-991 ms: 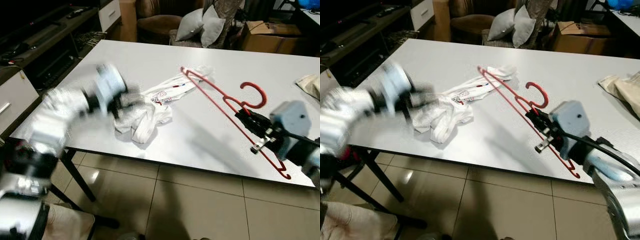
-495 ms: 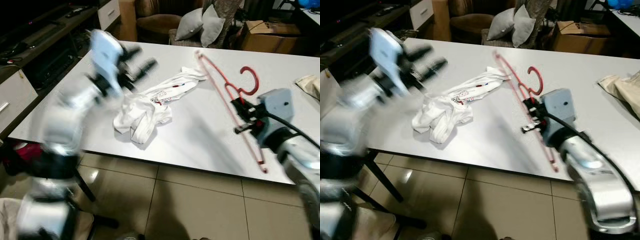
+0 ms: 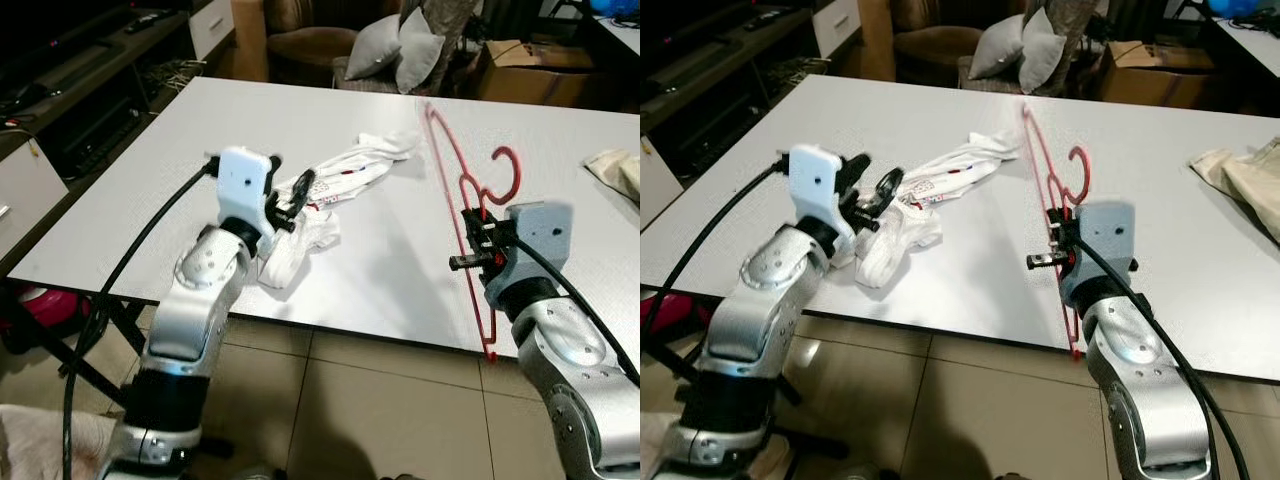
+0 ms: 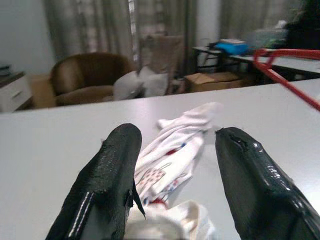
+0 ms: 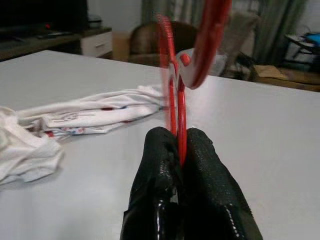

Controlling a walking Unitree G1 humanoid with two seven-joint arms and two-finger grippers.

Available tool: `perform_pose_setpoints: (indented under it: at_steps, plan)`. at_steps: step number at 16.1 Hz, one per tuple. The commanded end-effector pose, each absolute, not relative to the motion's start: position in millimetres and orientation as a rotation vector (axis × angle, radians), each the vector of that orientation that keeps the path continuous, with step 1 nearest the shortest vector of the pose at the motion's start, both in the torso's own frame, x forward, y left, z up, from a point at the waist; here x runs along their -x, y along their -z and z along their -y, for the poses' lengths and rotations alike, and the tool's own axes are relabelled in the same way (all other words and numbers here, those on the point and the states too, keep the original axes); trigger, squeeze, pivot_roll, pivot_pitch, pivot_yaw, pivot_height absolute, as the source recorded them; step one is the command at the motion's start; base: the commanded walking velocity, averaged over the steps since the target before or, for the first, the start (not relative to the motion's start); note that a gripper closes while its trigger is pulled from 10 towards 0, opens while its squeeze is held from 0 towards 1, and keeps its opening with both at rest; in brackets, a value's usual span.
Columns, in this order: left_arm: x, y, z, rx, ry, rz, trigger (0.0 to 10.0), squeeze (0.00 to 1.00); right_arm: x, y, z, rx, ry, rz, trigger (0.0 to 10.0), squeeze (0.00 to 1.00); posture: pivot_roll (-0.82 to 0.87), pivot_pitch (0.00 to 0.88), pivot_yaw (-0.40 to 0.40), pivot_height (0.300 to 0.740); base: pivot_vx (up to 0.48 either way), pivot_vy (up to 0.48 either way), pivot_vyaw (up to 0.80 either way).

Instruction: Hang hanger

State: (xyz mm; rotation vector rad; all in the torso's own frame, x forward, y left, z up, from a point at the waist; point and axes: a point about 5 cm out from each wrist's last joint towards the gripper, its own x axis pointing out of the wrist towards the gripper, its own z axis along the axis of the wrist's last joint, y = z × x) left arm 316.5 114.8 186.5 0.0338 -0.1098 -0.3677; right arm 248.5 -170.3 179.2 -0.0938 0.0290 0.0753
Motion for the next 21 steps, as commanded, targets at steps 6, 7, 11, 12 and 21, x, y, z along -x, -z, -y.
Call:
perform_pose_setpoints:
  at_steps: [6,7,11,12,21]
  plan:
    - [-314.4,-190.2,-111.2,-0.026,0.328,0.127,10.0,0.12,-248.1,-180.1,172.6,0.063,0.014,-0.028,10.0,0.00,-0.07,0.000,0.016,0.740,0.000,-0.477,0.00]
    - [-314.3,-189.9,-111.1,-0.025,0.323,0.126,10.0,0.11,-246.9,-180.0,174.8,0.054,0.026,-0.046,10.0,0.00,-0.07,0.000,0.013,0.740,0.000,-0.461,0.00]
    - [-313.8,-190.2,-111.0,-0.030,0.319,0.126,10.0,0.11,-249.5,-185.9,178.7,0.040,0.078,0.015,10.0,0.00,-0.06,0.000,0.010,0.740,0.000,-0.427,0.00]
    - [-314.8,-190.7,-110.8,-0.031,0.318,0.126,10.0,0.11,-250.9,-185.2,175.6,0.014,0.042,0.006,10.0,0.00,-0.06,0.000,0.013,0.740,0.000,-0.420,0.00]
    - [-313.9,-193.4,-103.8,-0.048,0.349,0.129,10.0,0.11,-247.5,-175.5,179.7,0.017,0.086,0.033,10.0,0.00,-0.05,0.000,0.031,0.740,0.000,-0.413,0.00]
